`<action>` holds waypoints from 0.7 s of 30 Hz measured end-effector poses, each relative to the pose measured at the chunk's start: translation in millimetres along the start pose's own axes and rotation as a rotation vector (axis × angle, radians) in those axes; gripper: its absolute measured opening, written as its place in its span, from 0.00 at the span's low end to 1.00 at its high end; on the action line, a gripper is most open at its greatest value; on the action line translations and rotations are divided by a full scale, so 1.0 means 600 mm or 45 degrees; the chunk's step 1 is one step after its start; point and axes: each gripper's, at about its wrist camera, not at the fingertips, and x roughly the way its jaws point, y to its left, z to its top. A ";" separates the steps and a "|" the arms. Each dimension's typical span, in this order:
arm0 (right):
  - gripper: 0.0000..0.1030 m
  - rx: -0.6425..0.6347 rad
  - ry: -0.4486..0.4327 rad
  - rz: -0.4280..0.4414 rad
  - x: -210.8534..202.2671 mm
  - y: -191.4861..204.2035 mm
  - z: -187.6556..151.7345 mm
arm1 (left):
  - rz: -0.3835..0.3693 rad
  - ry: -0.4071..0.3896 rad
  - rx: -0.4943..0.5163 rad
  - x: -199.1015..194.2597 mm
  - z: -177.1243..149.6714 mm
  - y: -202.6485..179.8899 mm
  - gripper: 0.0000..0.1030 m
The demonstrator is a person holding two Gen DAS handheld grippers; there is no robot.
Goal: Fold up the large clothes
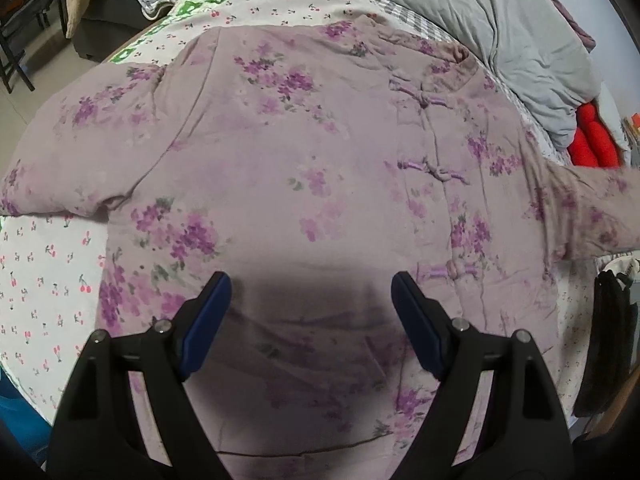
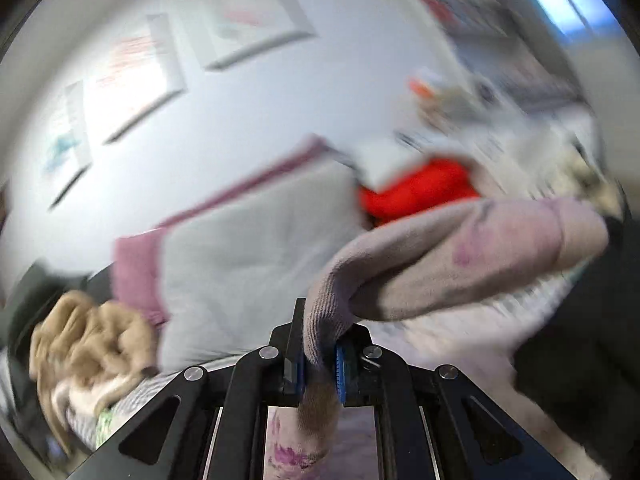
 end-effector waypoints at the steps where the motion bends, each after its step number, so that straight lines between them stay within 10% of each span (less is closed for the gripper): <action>1: 0.10 -0.050 0.018 0.043 -0.003 0.038 -0.006 | -0.004 -0.007 0.000 -0.003 0.001 0.001 0.80; 7: 0.12 -0.457 0.220 0.373 -0.017 0.303 -0.157 | -0.011 -0.080 -0.081 -0.037 0.018 0.048 0.80; 11: 0.40 -0.895 0.659 0.586 -0.001 0.454 -0.391 | -0.009 -0.088 -0.191 -0.043 0.026 0.091 0.80; 14: 0.40 -1.177 0.934 0.586 -0.009 0.495 -0.534 | -0.006 -0.102 -0.202 -0.048 0.029 0.105 0.80; 18: 0.40 -1.283 0.982 0.792 -0.068 0.503 -0.558 | -0.047 -0.136 -0.176 -0.061 0.033 0.108 0.80; 21: 0.50 -1.221 0.904 0.709 -0.054 0.485 -0.513 | -0.076 -0.147 -0.178 -0.060 0.042 0.104 0.80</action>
